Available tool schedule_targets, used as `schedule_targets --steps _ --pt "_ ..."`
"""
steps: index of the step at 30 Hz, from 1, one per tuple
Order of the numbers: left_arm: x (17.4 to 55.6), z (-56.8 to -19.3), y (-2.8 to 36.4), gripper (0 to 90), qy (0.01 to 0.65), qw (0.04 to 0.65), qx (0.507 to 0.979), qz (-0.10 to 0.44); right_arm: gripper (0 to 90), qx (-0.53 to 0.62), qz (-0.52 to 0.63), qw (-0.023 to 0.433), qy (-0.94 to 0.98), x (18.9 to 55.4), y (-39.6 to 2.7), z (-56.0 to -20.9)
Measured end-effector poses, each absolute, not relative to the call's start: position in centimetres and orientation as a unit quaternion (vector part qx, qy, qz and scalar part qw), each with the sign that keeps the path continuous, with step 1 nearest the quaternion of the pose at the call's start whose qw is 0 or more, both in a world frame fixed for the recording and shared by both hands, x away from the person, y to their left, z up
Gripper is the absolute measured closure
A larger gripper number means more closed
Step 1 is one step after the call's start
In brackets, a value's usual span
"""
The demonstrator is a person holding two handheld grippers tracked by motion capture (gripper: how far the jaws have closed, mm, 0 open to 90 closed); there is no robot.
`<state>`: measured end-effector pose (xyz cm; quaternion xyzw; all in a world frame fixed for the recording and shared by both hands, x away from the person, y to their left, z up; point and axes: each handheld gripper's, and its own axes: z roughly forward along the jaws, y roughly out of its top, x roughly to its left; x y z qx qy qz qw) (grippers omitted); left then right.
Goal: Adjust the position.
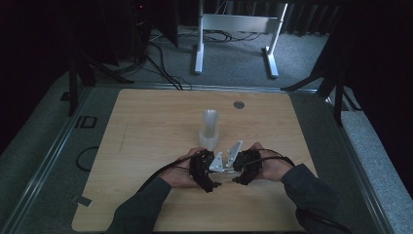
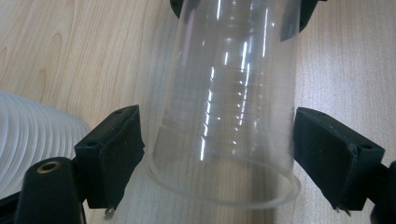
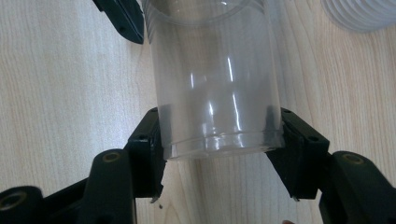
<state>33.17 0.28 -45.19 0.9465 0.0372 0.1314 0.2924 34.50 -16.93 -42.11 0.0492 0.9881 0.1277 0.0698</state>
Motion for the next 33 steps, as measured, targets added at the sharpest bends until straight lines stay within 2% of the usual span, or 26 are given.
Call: schedule_targets --steps 16,33 --pt "33.3 -44.2 0.5 17.8 0.057 0.329 0.930 0.155 41.8 0.090 0.131 0.077 0.984 35.0 -19.1 -42.7" --pt "33.6 -43.9 0.9 19.5 0.066 0.335 0.926 0.159 41.9 0.200 0.142 0.111 0.963 36.7 -21.7 -42.9"
